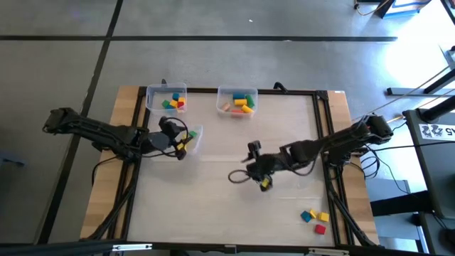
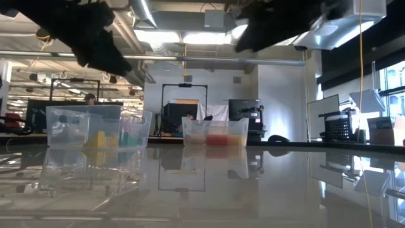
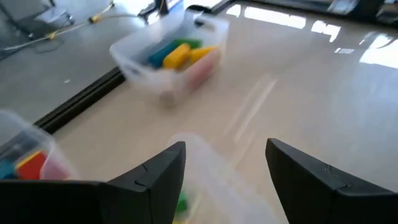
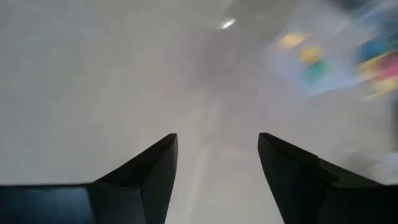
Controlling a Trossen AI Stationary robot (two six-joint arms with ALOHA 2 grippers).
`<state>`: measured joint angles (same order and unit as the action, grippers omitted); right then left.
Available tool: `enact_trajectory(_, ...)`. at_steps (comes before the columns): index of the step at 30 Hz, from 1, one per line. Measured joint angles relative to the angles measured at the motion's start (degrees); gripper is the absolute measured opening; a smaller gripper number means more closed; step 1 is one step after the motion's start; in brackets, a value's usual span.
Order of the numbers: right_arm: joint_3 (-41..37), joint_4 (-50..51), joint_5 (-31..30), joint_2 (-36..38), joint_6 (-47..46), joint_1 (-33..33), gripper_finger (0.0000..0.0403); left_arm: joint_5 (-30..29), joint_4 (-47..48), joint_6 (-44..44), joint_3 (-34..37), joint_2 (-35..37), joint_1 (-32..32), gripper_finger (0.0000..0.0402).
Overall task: Sort blocks by size
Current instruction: Put the blue triangle game block into the bottom left transparent bin
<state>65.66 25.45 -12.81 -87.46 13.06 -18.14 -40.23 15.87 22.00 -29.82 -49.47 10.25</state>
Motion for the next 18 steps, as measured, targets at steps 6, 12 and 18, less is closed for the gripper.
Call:
enact_trajectory(6, 1.2, 11.3, 9.4, 0.0, -17.5, -5.3, 0.0227, 0.1, -9.8, -4.6, 1.4, 0.0, 1.3, 0.0221)
enact_trajectory(12, -0.5, 15.6, 13.1, 0.0, -33.7, -12.2, 0.0227, 0.0, -19.5, -9.0, 2.6, -2.3, 1.4, 0.0221)
enact_trajectory(18, -1.0, 17.5, 15.0, -0.6, -46.6, -20.4, 0.0227, 0.0, -28.3, -11.6, 3.2, -6.6, 1.4, 0.0221)
